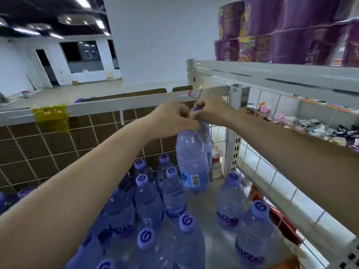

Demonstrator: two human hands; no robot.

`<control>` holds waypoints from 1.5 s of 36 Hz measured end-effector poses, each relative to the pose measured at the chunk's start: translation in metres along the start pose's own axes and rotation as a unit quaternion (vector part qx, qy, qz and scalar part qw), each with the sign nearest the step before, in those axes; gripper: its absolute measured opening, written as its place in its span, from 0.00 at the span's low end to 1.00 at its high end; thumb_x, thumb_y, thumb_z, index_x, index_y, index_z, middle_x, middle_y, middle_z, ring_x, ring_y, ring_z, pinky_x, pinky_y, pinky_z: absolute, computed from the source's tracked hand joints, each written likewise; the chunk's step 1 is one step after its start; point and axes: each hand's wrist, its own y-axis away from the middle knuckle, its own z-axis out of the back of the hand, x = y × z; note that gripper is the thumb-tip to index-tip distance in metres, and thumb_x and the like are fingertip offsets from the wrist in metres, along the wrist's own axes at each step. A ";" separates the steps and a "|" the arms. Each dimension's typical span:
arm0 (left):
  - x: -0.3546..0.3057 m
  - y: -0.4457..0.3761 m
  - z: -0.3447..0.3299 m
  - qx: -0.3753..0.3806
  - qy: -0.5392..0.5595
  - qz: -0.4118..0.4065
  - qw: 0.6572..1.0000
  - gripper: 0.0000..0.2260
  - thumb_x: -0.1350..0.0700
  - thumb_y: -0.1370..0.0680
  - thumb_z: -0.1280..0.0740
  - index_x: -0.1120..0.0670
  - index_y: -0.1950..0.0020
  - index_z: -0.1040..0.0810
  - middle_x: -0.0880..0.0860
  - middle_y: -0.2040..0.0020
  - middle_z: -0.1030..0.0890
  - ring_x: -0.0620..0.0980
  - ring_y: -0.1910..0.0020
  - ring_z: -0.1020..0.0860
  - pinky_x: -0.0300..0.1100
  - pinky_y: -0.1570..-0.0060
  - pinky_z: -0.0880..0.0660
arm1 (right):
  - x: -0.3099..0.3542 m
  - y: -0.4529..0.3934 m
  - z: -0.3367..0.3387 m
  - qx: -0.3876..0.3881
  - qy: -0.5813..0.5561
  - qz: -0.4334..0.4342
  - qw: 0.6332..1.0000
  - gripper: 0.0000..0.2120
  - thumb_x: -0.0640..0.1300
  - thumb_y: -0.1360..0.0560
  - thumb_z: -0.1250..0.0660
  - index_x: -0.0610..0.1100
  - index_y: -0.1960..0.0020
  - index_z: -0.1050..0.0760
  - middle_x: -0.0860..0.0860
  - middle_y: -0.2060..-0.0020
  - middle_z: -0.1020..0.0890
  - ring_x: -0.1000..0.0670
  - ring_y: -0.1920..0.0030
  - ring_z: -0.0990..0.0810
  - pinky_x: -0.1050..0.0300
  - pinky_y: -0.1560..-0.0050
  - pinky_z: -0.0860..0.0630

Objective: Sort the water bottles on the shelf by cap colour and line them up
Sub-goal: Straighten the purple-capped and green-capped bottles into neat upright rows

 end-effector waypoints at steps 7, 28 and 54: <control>0.020 -0.012 -0.059 0.086 -0.074 -0.022 0.993 0.06 0.50 0.25 0.32 0.51 0.58 0.26 0.47 0.64 0.28 0.43 0.67 0.30 0.35 0.69 0.36 | -0.034 -0.013 -0.028 0.102 0.086 -0.007 0.991 0.11 0.46 0.28 0.29 0.44 0.47 0.18 0.50 0.55 0.21 0.51 0.55 0.23 0.60 0.60 0.29; 0.050 -0.014 -0.130 0.170 -0.076 0.015 0.982 0.16 0.51 0.21 0.36 0.56 0.35 0.28 0.54 0.41 0.24 0.52 0.46 0.25 0.46 0.44 0.26 | -0.067 -0.031 -0.097 0.303 0.115 0.002 0.946 0.15 0.51 0.22 0.35 0.48 0.37 0.25 0.48 0.42 0.22 0.49 0.46 0.25 0.54 0.47 0.27; 0.056 -0.006 -0.103 0.211 -0.071 0.001 0.975 0.22 0.51 0.22 0.35 0.51 0.29 0.34 0.52 0.39 0.26 0.49 0.49 0.26 0.40 0.52 0.28 | -0.067 -0.019 -0.081 0.228 0.030 -0.101 0.968 0.21 0.55 0.24 0.32 0.45 0.36 0.26 0.44 0.45 0.20 0.46 0.52 0.17 0.56 0.59 0.18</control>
